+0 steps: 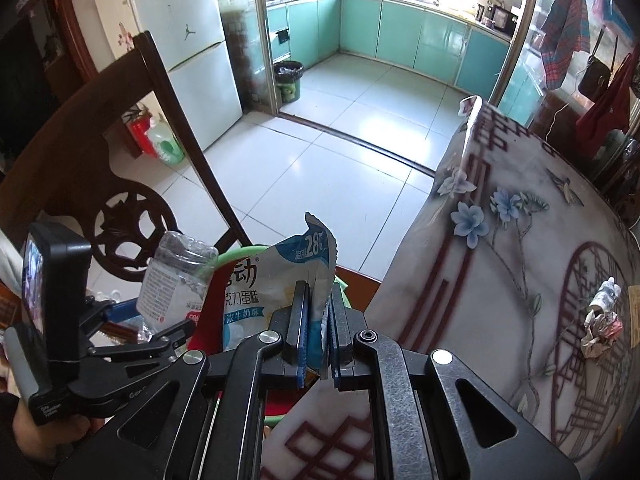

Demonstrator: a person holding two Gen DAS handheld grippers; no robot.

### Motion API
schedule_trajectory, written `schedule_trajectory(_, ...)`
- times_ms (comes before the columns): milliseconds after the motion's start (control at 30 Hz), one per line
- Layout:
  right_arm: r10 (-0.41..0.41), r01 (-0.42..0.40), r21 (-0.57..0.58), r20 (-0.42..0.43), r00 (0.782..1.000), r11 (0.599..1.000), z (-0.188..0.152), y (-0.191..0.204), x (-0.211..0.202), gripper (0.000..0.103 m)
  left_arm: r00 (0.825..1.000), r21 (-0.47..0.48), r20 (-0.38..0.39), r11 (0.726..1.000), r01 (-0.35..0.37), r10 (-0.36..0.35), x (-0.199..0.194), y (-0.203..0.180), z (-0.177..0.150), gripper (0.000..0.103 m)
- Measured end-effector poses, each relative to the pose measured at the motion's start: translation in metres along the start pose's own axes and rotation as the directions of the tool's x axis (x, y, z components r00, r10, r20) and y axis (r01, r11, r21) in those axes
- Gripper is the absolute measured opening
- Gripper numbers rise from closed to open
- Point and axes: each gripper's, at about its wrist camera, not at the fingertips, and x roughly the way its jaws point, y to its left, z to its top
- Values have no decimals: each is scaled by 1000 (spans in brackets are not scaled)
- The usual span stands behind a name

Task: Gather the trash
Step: 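Open both tools to drop bottle and snack bag into bucket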

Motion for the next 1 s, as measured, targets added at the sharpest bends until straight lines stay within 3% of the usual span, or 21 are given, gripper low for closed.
schedule_trajectory(433,39,-38,10,-99,994,999,-3,-3,43,8,998,-44,-61,999,-1,-1,32,3,11,58)
schedule_trajectory(833,49,-52,-20,-102,994,998,-9,1,41,9,999,-92,-42,996,11,-15,27,7,6,58)
schedule_trajectory(900,56,-58,-16,-105,993,998,-11,1,39,18,999,-95,-39,995,5,-9,24,5,5,59)
schedule_trajectory(967,50,-51,-16,-83,995,999,-12,-1,33,56,999,-99,-34,995,-1,-2,21,4,3,60)
schedule_trajectory(1000,45,-46,-18,-64,997,999,-14,-2,29,65,1000,-101,-30,995,-4,1,20,3,2,60)
